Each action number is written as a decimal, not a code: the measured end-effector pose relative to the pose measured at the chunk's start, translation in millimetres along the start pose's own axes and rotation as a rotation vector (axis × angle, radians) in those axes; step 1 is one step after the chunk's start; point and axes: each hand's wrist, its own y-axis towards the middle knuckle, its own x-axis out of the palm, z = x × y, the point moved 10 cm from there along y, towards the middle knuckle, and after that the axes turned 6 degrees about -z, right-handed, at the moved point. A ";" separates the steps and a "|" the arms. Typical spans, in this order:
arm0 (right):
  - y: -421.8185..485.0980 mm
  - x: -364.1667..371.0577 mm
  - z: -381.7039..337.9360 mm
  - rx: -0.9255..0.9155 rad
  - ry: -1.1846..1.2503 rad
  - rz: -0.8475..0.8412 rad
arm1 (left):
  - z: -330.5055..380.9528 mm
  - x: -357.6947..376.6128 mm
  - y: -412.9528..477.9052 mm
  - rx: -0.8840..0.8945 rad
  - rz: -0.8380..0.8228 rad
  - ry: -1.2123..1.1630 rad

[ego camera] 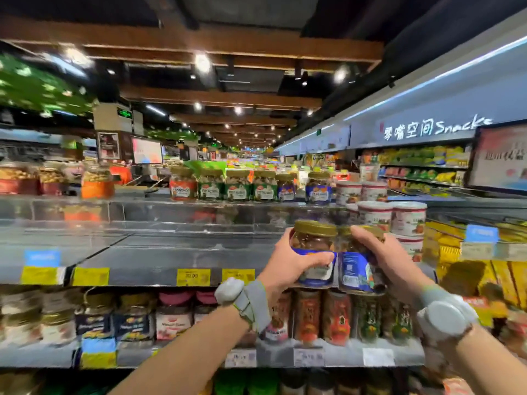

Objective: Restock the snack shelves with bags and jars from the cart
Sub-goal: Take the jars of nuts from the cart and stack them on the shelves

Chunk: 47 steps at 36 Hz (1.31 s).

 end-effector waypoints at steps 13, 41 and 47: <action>126.2 1.4 -49.5 -0.061 -0.523 -0.036 | -4.6 -83.7 57.2 0.000 0.089 0.175; 379.6 51.4 -40.3 -0.255 -1.318 -0.120 | -50.8 -107.8 174.5 0.010 0.203 0.306; 392.2 56.1 -23.4 -0.237 -1.383 -0.121 | -49.2 -117.5 180.0 0.029 0.187 0.293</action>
